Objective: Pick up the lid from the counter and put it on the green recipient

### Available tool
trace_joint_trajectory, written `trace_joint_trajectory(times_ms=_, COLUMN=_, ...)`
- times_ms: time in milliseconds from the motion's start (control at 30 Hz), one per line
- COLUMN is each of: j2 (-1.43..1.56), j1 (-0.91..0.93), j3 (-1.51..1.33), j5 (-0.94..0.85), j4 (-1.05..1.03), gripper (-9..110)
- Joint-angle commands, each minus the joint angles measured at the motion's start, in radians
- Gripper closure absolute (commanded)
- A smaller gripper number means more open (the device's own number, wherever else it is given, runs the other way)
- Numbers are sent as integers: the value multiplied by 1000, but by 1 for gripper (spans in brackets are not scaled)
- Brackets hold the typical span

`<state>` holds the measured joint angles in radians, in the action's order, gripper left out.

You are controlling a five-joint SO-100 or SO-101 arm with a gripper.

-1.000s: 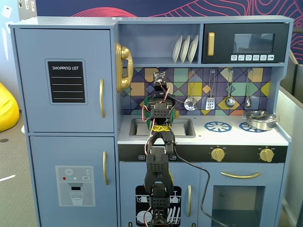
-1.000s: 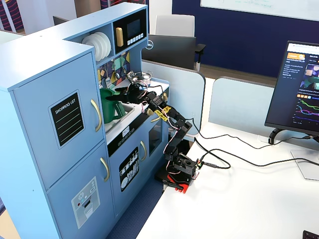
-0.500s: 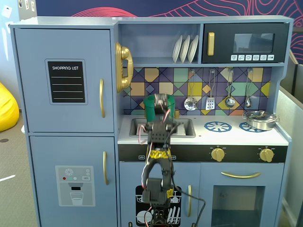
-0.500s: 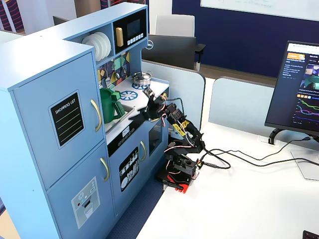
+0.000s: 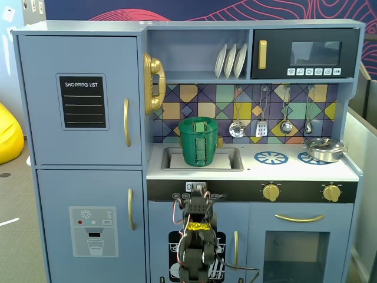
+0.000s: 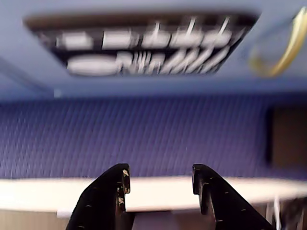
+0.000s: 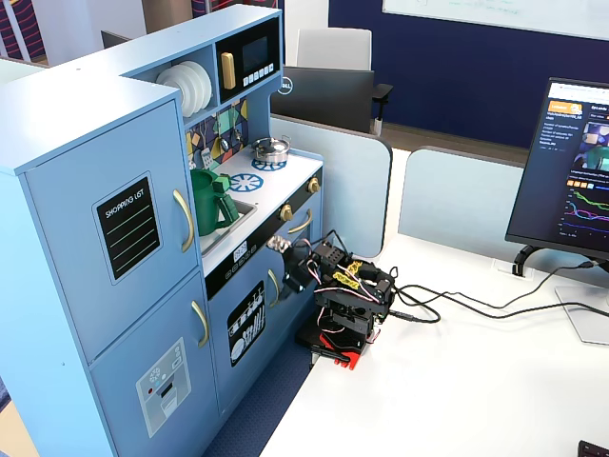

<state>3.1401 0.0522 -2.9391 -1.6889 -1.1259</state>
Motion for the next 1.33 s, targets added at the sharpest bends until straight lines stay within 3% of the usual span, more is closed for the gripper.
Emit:
trace_joint_trajectory(times_ms=0, j2=11, j1=-32, j3=-57, j5=57, j4=-104, gripper=95)
trace_joint_trajectory(times_ms=333, j2=38, j1=-51, j3=-57, j5=206, j4=-394, gripper=94)
trace_joint_trajectory(times_ms=1300, j2=38, j1=-11, j3=-57, j5=179, j4=-407, gripper=94)
